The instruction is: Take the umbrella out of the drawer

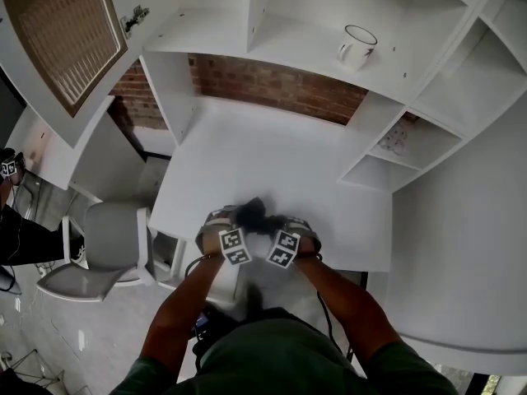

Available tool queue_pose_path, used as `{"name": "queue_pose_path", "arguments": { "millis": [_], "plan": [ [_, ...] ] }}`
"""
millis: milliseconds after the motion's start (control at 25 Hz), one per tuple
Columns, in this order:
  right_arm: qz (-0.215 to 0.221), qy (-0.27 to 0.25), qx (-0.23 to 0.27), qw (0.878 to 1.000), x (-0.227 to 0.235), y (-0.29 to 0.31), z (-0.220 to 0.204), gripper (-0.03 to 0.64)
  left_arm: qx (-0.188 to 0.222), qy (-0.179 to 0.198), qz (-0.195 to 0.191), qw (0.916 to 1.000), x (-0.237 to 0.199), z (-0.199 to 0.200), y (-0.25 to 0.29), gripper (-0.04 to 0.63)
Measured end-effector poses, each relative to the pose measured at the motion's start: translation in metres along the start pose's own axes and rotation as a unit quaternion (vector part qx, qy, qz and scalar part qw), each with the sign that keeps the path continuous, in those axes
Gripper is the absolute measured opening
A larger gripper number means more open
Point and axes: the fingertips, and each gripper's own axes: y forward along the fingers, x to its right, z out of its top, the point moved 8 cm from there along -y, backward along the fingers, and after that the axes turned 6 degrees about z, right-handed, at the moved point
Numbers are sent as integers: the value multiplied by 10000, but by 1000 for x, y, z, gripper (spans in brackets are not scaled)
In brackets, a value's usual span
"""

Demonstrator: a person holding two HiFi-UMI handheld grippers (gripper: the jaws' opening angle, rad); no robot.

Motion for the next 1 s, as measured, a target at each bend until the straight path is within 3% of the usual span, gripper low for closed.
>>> {"name": "queue_pose_path", "arguments": {
  "millis": [320,640,760,1000],
  "plan": [
    [238,117,-341,9991,8,23,-1,252,-65,-106,-161,9998,2,-8,20,342],
    [459,404,-485,9969,16,31,-4,296,156,-81,-116,9998,-7,-11,18,305],
    [627,530,-507,9953,16,29,-7,347,223,9,-38,9997,-8,-14,9,290],
    [801,763,-349,9932,14,10,-13,382,294,-25,272,9992,-19,-32,-21,231]
  ]
}}
